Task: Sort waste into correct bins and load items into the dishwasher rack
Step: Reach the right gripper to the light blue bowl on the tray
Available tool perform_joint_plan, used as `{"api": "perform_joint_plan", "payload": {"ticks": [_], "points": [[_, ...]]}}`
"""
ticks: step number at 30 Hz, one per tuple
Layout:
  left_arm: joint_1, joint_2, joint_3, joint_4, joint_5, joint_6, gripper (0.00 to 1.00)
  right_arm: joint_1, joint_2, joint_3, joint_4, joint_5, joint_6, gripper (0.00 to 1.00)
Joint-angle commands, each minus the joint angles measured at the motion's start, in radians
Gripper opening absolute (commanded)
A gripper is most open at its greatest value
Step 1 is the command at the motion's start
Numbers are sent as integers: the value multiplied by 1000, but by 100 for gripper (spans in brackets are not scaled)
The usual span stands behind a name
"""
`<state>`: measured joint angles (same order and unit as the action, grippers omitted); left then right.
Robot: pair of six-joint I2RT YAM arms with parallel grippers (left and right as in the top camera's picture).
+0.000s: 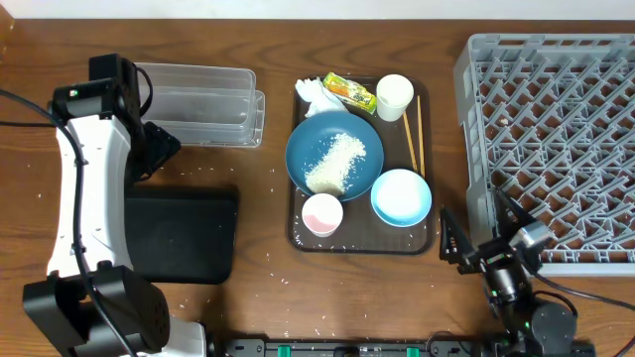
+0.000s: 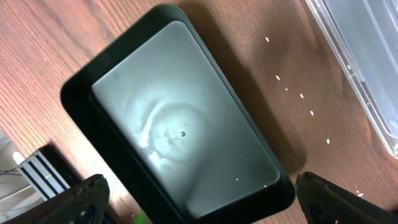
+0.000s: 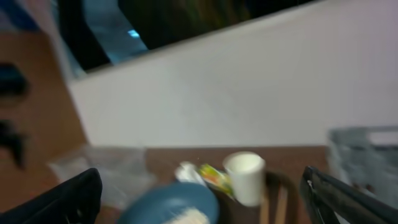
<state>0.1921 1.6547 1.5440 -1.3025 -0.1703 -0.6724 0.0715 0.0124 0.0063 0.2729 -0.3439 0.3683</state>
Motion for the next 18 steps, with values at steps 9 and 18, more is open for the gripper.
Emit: {"api": "perform_joint_plan", "payload": {"ticks": [9,18], "points": [[4,-16,-2,-5,3,6,98,-12,10,105,147,-55,332,99],[4,-16,-2,-5,3,6,98,-12,368,519,-334,-256,27,99]]}}
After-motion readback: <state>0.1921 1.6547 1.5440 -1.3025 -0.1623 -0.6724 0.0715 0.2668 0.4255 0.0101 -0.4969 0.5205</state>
